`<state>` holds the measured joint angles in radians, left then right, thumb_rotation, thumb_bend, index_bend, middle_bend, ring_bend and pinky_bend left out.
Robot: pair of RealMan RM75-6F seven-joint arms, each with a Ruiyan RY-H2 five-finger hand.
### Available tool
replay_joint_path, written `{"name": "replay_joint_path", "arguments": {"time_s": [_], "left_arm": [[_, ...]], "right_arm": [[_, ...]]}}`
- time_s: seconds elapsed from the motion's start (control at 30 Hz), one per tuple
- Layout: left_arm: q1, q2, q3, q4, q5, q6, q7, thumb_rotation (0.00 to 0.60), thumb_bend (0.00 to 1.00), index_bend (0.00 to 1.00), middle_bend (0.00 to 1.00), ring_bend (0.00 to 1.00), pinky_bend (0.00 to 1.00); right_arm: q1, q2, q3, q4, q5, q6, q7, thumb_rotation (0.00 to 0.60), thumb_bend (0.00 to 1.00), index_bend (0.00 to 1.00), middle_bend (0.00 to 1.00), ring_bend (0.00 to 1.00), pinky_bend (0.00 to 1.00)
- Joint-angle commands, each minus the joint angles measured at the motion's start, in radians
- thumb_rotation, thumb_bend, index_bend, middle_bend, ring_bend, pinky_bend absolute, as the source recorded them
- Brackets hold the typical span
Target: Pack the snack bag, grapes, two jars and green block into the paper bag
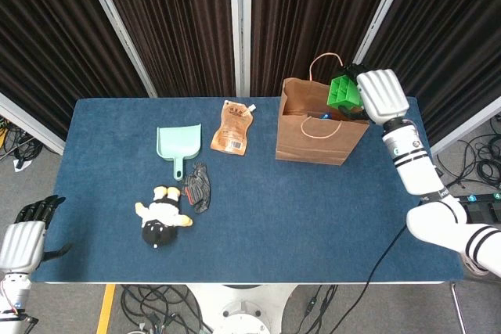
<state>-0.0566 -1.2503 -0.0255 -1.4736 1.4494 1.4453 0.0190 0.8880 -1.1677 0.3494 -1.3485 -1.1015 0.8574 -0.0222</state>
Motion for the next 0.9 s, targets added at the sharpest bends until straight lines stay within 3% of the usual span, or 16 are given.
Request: {"name": "replay_joint_path", "arguments": {"time_s": [0.03, 0.17, 0.27, 0.47, 0.57, 0.7, 0.9], "left_arm": [[-0.001, 0.001, 0.000, 0.000, 0.000, -0.001, 0.001, 0.600, 0.03, 0.20, 0.24, 0.18, 0.18], [-0.002, -0.001, -0.001, 0.000, -0.001, -0.002, 0.001, 0.600, 0.03, 0.20, 0.24, 0.18, 0.18], [-0.004, -0.002, -0.001, 0.002, 0.002, -0.002, 0.001, 0.600, 0.03, 0.20, 0.24, 0.18, 0.18], [-0.010, -0.001, -0.004, 0.001, 0.007, -0.003, 0.003, 0.600, 0.03, 0.20, 0.24, 0.18, 0.18], [-0.012, 0.001, -0.007, -0.001, 0.009, 0.002, 0.003, 0.600, 0.03, 0.20, 0.24, 0.18, 0.18], [-0.016, -0.001, -0.012, 0.003, 0.006, 0.001, 0.001, 0.600, 0.03, 0.20, 0.24, 0.18, 0.18], [-0.019, -0.006, -0.018, 0.009, 0.003, 0.008, 0.027, 0.600, 0.03, 0.20, 0.24, 0.18, 0.18]], "right_arm": [[0.029, -0.020, -0.024, 0.020, 0.021, -0.059, -0.040, 0.600, 0.18, 0.20, 0.32, 0.20, 0.41], [0.034, 0.002, -0.037, -0.009, 0.041, -0.109, -0.048, 0.600, 0.15, 0.02, 0.18, 0.05, 0.26], [0.020, 0.020, -0.033, -0.035, 0.026, -0.086, -0.029, 0.600, 0.15, 0.00, 0.11, 0.01, 0.21], [-0.069, 0.082, -0.031, -0.115, -0.071, 0.066, 0.039, 0.600, 0.15, 0.00, 0.11, 0.00, 0.21], [-0.160, 0.111, -0.052, -0.173, -0.172, 0.233, 0.065, 0.600, 0.15, 0.00, 0.18, 0.06, 0.23], [-0.304, 0.126, -0.130, -0.217, -0.314, 0.445, 0.106, 0.600, 0.17, 0.01, 0.26, 0.14, 0.34], [-0.504, 0.094, -0.289, -0.198, -0.459, 0.639, 0.161, 0.600, 0.17, 0.04, 0.24, 0.14, 0.34]]}}
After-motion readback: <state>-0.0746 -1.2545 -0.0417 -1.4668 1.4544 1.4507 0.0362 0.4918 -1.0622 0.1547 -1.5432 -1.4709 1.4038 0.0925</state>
